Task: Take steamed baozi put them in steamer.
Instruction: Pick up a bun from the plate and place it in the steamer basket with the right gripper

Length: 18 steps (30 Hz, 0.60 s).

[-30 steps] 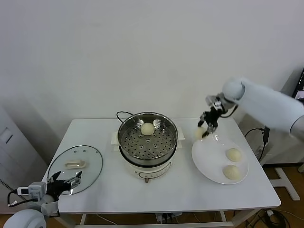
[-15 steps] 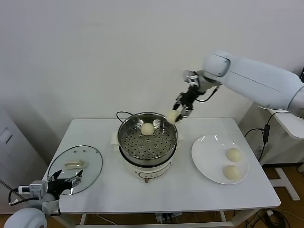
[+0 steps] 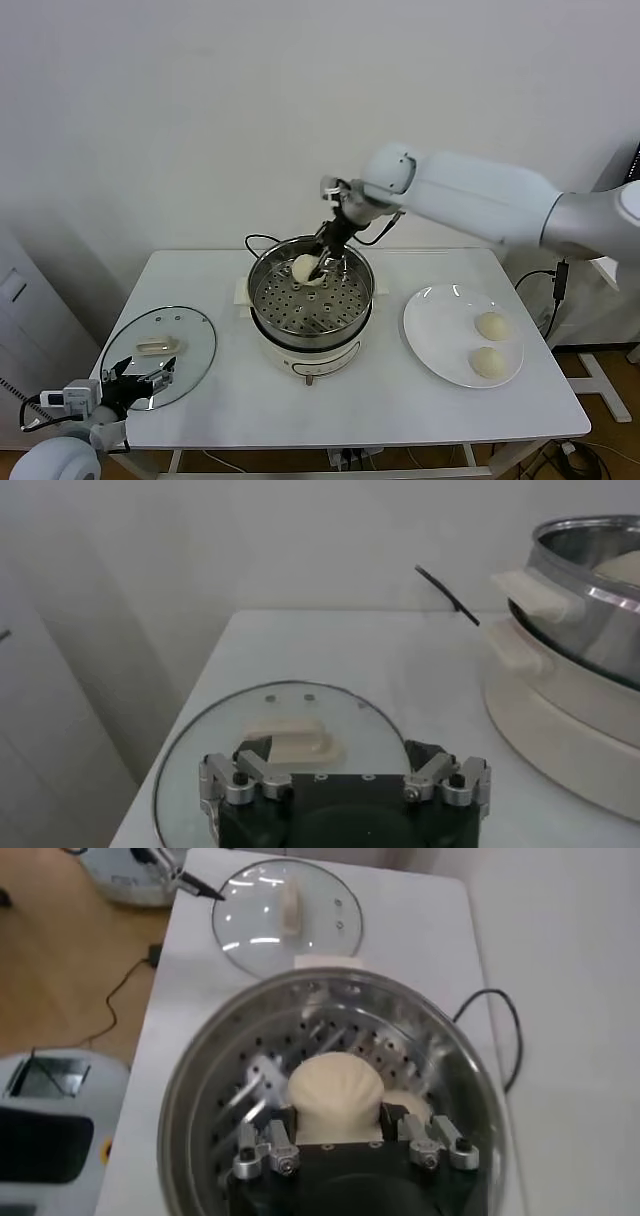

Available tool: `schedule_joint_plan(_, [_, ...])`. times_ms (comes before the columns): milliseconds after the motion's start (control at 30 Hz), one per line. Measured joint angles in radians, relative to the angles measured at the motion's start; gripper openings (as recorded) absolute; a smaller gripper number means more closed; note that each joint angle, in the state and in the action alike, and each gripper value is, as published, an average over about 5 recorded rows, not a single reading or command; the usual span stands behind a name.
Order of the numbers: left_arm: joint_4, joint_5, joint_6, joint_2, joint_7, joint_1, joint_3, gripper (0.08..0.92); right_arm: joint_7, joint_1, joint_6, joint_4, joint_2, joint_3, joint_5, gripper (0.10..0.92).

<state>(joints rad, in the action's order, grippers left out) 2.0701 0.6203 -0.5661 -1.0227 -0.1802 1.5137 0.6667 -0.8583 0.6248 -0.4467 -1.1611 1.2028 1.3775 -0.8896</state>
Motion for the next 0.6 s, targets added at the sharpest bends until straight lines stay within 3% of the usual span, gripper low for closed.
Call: schedule_joint_plan(600, [0.000, 0.002, 0.002, -0.005, 0.000, 0.003, 0.005, 0.823, 0.146, -0.117, -0.078, 0.066, 0.102, -0.017, -0.005, 0.520])
